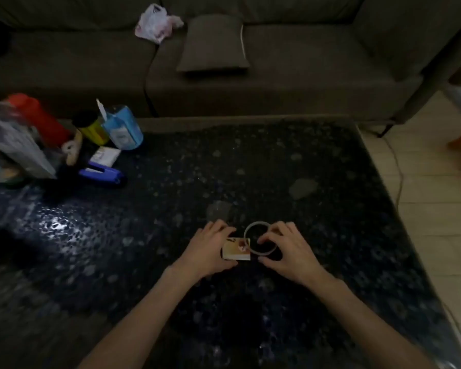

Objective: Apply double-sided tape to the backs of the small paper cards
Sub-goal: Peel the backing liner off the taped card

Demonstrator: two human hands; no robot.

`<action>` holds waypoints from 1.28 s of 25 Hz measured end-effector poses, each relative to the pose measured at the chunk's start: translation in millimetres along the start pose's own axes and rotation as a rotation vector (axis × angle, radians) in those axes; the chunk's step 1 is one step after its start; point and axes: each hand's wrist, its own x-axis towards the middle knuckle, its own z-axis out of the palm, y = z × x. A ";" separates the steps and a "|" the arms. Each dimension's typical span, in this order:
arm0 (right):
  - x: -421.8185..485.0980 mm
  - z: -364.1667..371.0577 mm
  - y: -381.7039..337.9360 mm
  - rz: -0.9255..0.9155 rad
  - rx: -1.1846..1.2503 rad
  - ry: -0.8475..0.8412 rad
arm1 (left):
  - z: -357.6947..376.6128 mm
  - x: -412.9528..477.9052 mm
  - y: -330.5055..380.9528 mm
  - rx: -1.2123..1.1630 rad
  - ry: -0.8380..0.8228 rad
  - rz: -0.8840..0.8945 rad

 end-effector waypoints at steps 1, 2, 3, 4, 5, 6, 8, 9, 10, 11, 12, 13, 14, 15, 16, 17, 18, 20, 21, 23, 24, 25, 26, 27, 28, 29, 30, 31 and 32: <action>1.7 5.8 1.5 -0.052 -0.075 0.016 | 2.9 5.8 -2.0 0.049 0.007 0.032; 3.1 10.6 1.3 -0.077 -0.124 0.045 | 5.7 8.7 -3.4 0.084 0.025 0.052; 3.8 14.2 2.4 -0.097 -0.139 0.077 | 6.7 11.1 -5.4 0.093 0.035 0.068; 4.4 16.4 2.8 -0.110 -0.144 0.127 | 7.3 14.4 -8.7 0.090 0.064 0.085; 3.8 18.5 2.1 -0.124 -0.135 0.139 | 8.9 15.8 -9.1 0.082 0.077 0.100; 1.6 20.6 0.5 -0.138 -0.128 0.155 | 11.1 14.6 -8.1 0.071 0.087 0.122; -0.3 17.5 -0.6 -0.117 -0.128 0.181 | 12.0 14.2 -12.2 0.058 0.107 0.146; -1.5 15.6 -1.9 -0.096 -0.118 0.194 | 12.2 13.5 -13.7 0.060 0.117 0.147; -1.9 13.9 -2.8 -0.080 -0.107 0.224 | 12.9 13.5 -16.2 0.065 0.144 0.156; -4.4 12.7 -3.8 -0.061 -0.086 0.248 | 16.0 12.3 -17.7 0.073 0.167 0.155; -6.9 12.2 -3.7 -0.054 -0.067 0.276 | 20.0 11.1 -18.4 0.069 0.204 0.152; -10.3 11.5 -4.3 -0.038 -0.051 0.294 | 23.1 9.1 -18.3 0.065 0.240 0.137; -14.9 11.1 -5.5 -0.017 -0.040 0.308 | 26.2 6.6 -17.5 0.055 0.273 0.124; -19.6 10.5 -8.6 0.011 -0.028 0.313 | 28.5 3.5 -16.5 0.039 0.287 0.102; -23.6 8.8 -12.3 0.033 -0.018 0.309 | 29.4 -0.1 -15.2 0.016 0.302 0.087; -27.4 6.7 -16.9 0.042 -0.004 0.303 | 30.4 -5.2 -14.0 -0.005 0.319 0.082; -31.2 4.9 -23.3 0.043 0.010 0.292 | 31.4 -10.5 -14.0 -0.009 0.347 0.093; -36.3 -2.1 -38.8 0.031 0.014 0.278 | 32.2 -20.4 -13.8 0.036 0.410 0.113; -35.2 -6.5 -45.1 0.039 0.001 0.271 | 31.6 -21.2 -14.4 0.065 0.427 0.088; -34.0 -13.4 -53.4 0.083 -0.022 0.268 | 29.4 -17.9 -13.9 0.061 0.401 -0.029; -34.8 -14.6 -54.3 0.101 -0.016 0.286 | 28.5 -13.8 -12.4 0.039 0.360 -0.084; -36.8 -13.8 -54.0 0.110 -0.008 0.302 | 28.7 -9.8 -10.3 0.022 0.309 -0.125; -37.5 -13.9 -52.7 0.104 -0.002 0.313 | 28.6 -5.8 -7.9 0.007 0.269 -0.149; -38.5 -13.9 -50.4 0.091 0.003 0.314 | 29.5 -4.3 -5.1 -0.011 0.247 -0.159; -39.8 -12.6 -47.0 0.078 0.010 0.305 | 31.2 -5.6 -1.4 -0.031 0.250 -0.160; -39.9 -12.3 -44.1 0.061 0.017 0.292 | 31.7 -9.1 2.4 -0.050 0.278 -0.152; -39.1 -13.7 -43.3 0.055 0.029 0.280 | 29.6 -14.4 5.7 -0.079 0.306 -0.116; -37.6 -17.0 -44.0 0.046 0.041 0.267 | 25.0 -21.4 9.0 -0.120 0.324 -0.054; -35.1 -21.0 -45.5 0.018 0.051 0.259 | 18.5 -30.6 12.2 -0.147 0.337 0.013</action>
